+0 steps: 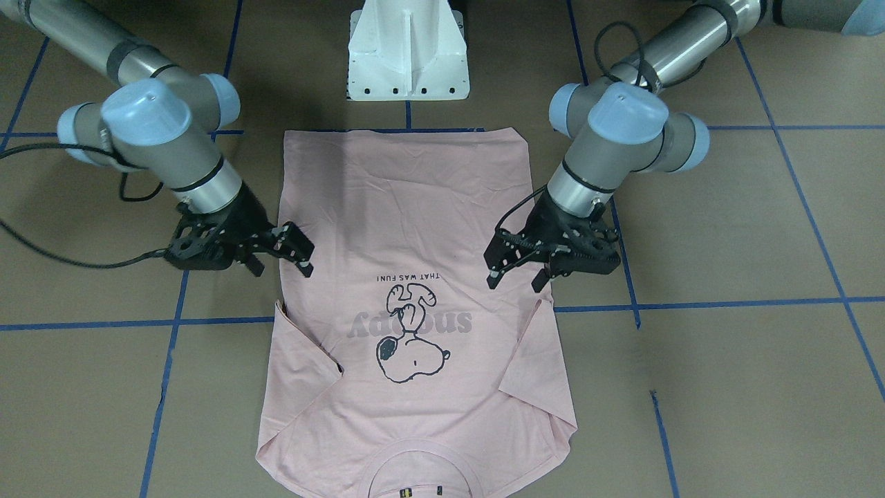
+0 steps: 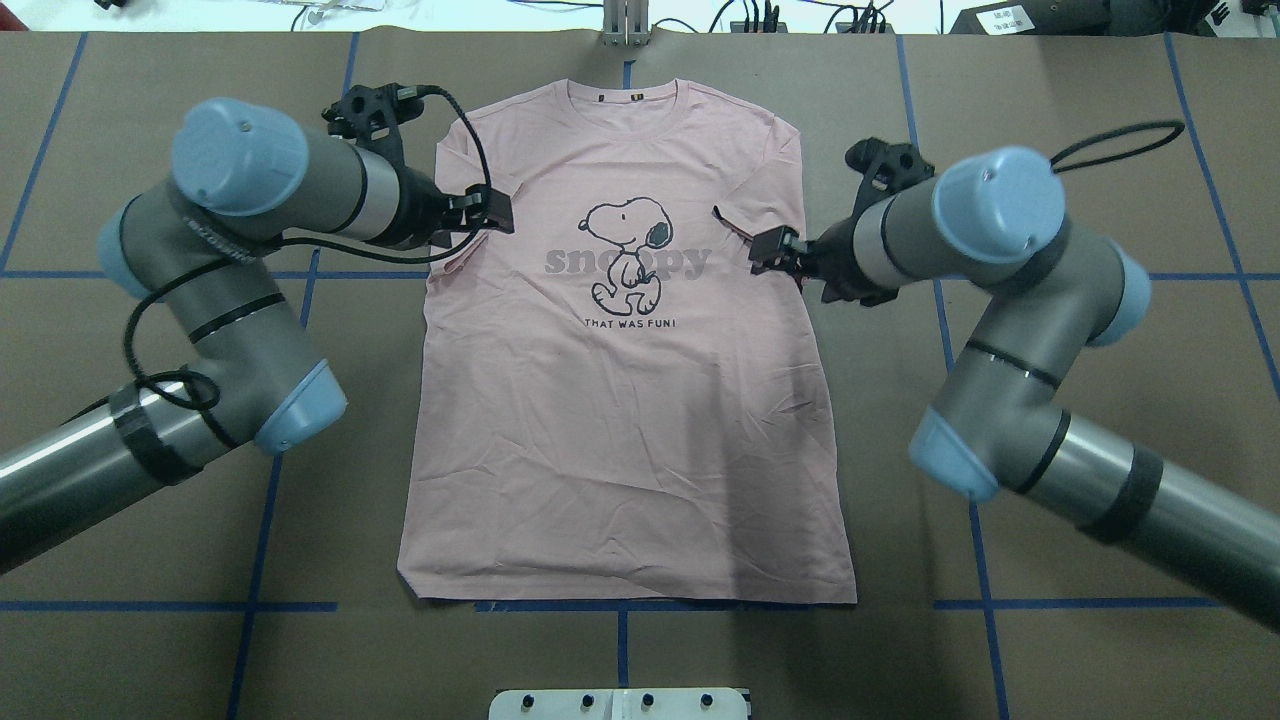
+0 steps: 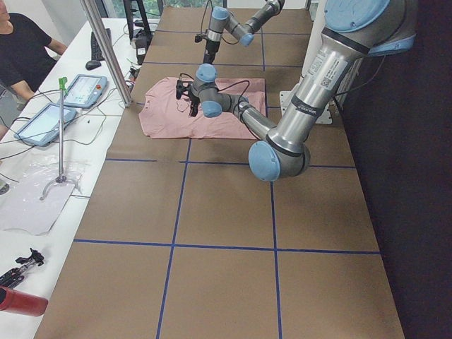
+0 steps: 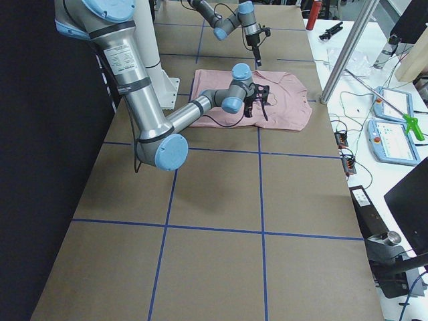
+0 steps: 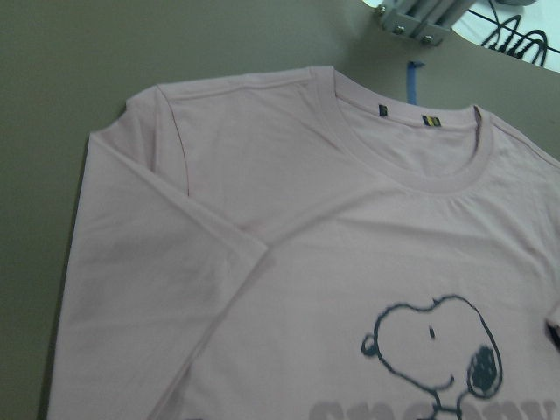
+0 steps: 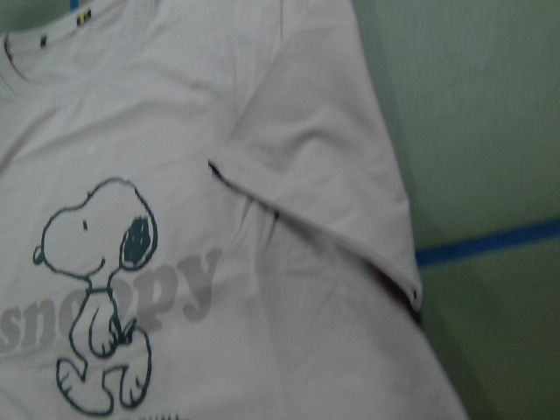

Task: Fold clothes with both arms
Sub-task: 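Move the right gripper to the hem corner nearest the robot while the left gripper holds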

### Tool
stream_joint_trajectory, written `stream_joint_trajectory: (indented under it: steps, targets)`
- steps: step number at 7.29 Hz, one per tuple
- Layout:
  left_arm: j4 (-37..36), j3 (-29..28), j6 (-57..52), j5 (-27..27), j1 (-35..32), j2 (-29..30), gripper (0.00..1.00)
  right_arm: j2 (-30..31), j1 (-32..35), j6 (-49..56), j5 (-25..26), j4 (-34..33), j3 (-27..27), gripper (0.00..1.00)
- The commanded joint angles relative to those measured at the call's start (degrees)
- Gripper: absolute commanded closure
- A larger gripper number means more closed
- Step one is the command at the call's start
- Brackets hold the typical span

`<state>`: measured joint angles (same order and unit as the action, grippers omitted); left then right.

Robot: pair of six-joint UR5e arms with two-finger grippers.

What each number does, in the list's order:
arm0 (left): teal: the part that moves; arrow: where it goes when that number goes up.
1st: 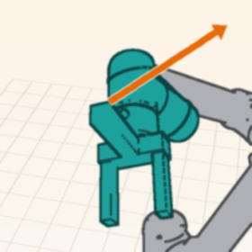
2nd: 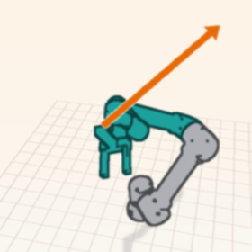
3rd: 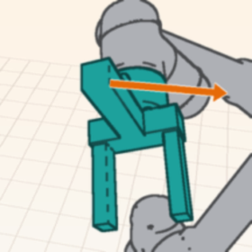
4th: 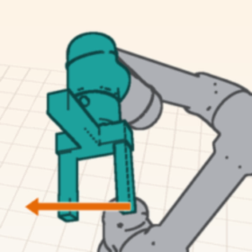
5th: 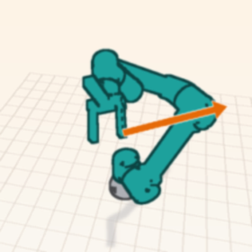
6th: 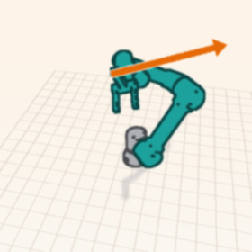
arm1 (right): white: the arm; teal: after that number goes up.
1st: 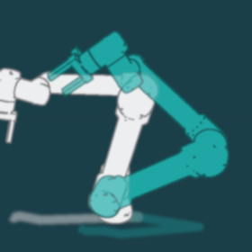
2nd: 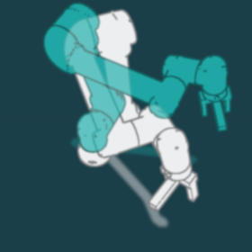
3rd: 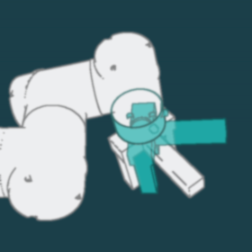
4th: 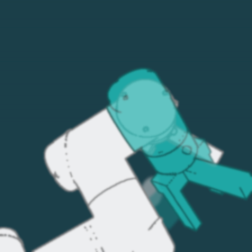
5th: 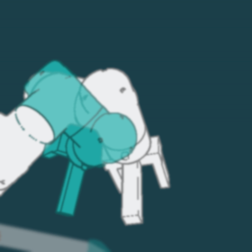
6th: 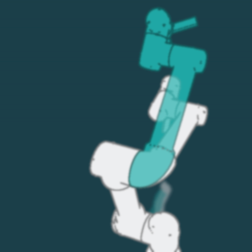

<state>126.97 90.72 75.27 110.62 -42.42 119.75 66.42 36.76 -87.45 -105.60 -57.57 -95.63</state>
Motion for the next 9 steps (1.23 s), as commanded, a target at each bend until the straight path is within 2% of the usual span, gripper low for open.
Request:
stream_joint_trajectory:
  steps: [1,2,3,4,6,9]
  targets:
    - [-1.55,5.08,0.75,4.34,0.14,-4.87,0.17,7.81,-14.02,-15.24,13.35,-2.79,-12.07,0.07]
    - [-3.21,5.25,0.93,4.26,0.06,-4.87,0.18,8.02,-19.56,-19.56,18.71,-15.34,-19.7,0.1]
    - [-4.7,5.43,2.15,4.34,0.06,-4.79,0.18,8.63,-26.23,-23.43,25.29,-24.52,-25.17,0.15]
    - [-6.11,5.78,4.16,4.43,0.14,-4.79,0.18,11.86,-30.82,-28.17,28.75,-26.35,-26.27,0.18]
    - [-6.04,6.05,4.53,3.21,0.14,-5.13,0.16,16.79,-33.84,-31.44,30.36,-26.63,-26.2,0.17]
    - [-6.04,6.13,5.41,2.59,0.23,-5.05,0.16,16.91,-34.29,-31.73,30.19,-26.46,-24.09,0.18]
